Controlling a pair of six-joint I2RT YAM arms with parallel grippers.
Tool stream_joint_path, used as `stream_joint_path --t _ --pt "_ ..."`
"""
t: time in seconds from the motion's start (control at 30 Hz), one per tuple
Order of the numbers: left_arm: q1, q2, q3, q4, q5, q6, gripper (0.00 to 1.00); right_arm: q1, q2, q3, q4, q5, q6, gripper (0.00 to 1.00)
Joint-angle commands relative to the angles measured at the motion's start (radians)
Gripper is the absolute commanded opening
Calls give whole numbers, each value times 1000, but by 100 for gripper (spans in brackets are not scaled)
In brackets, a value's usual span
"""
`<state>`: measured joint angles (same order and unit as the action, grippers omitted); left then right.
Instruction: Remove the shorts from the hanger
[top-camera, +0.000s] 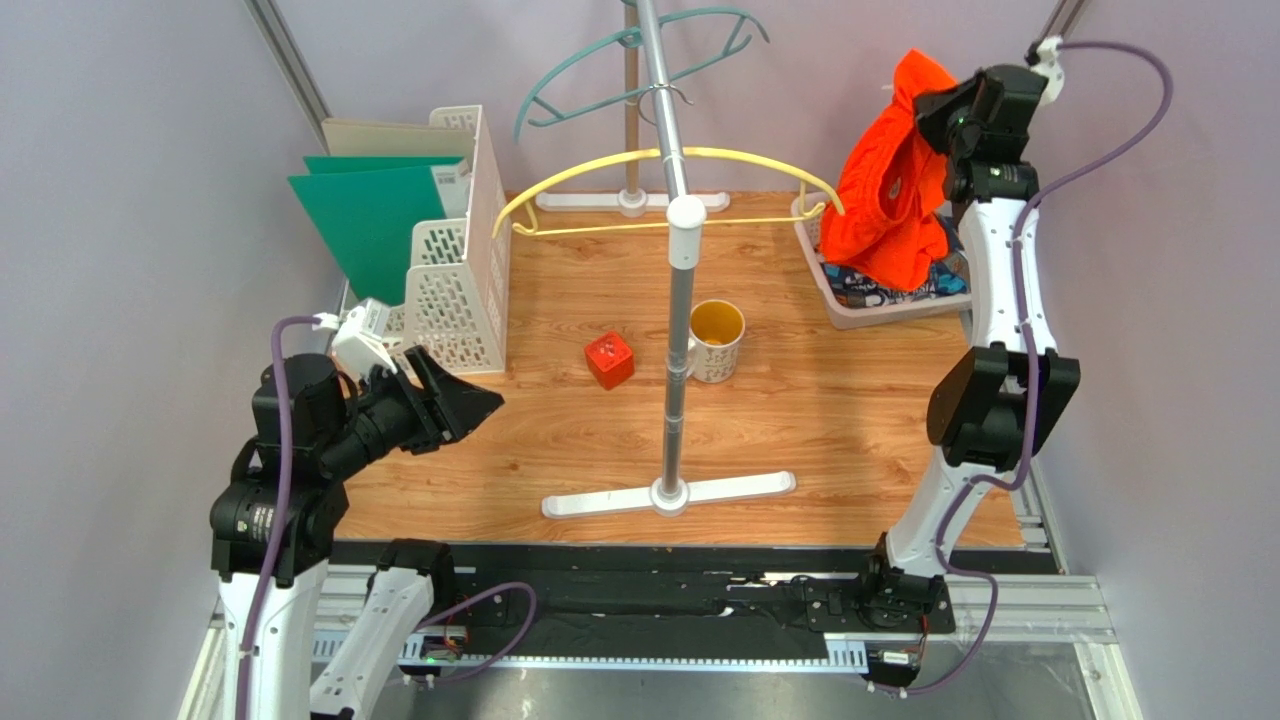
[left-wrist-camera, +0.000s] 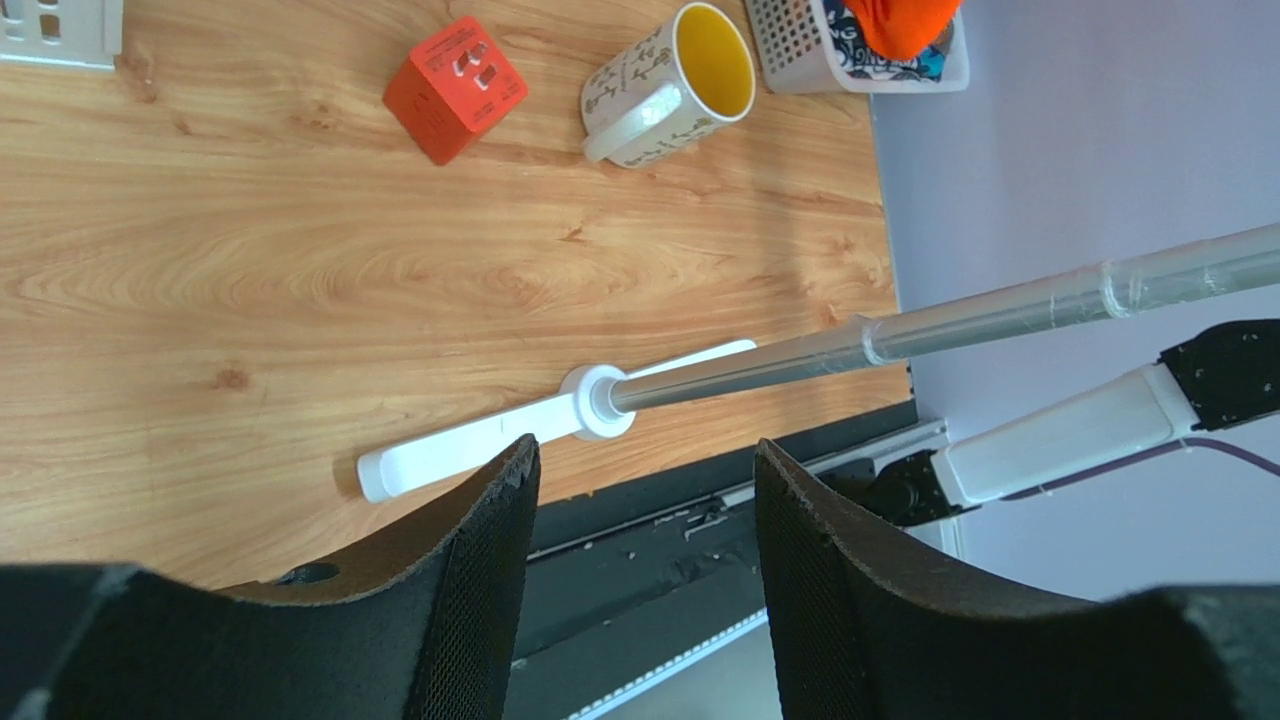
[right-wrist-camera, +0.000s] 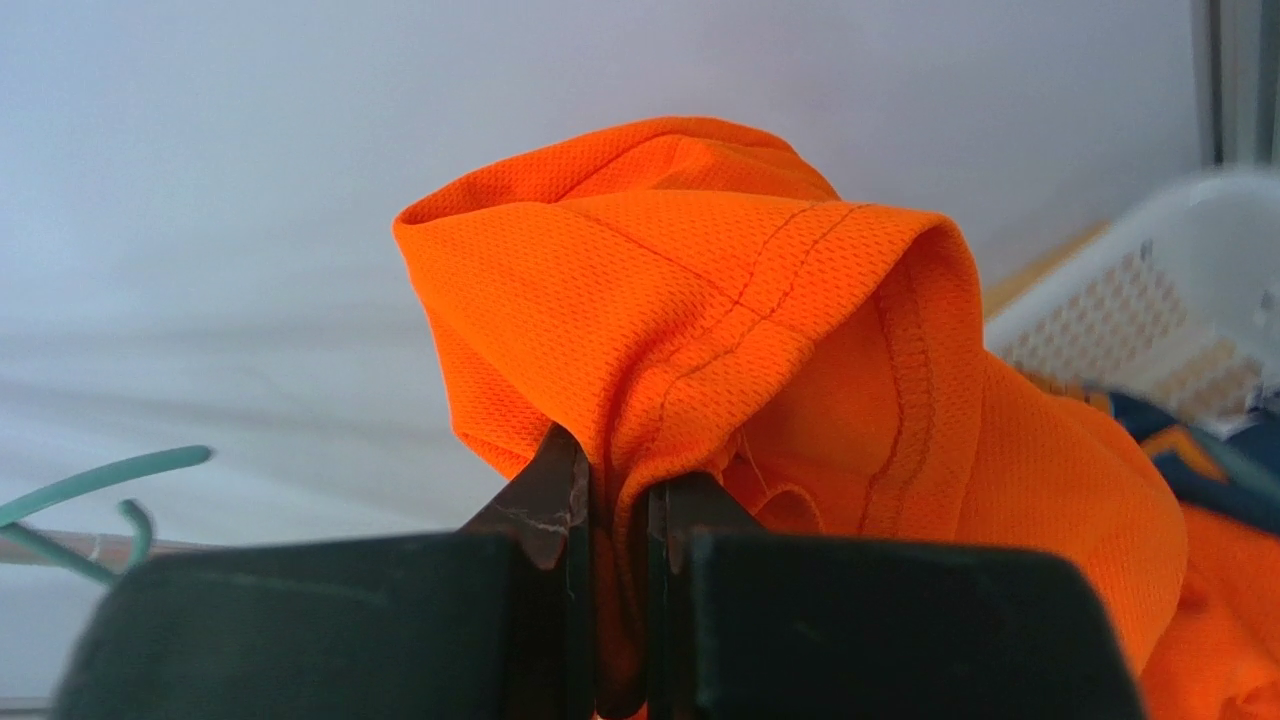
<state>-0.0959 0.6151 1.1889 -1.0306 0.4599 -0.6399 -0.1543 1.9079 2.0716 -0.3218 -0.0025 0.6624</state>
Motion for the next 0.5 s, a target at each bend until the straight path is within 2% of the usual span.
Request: stream_joint_path --t 0.0,0.03,0.13,0.27,0.47 --pt "-1 -2 -11 -9 -9 14 59 -56 -12 -134 102 -44 204 0" --pt "-1 -5 -11 -9 -10 14 59 -70 -17 -203 107 -36 209 0" --pt "-1 -12 -21 -3 -12 9 60 -102 -13 -261 96 1 195 0" --pt "-1 -12 -43 6 -1 2 59 -149 29 -312 26 56 288 0" --pt "-2 0 -71 32 36 -3 59 -152 213 -235 -40 -134 336 0"
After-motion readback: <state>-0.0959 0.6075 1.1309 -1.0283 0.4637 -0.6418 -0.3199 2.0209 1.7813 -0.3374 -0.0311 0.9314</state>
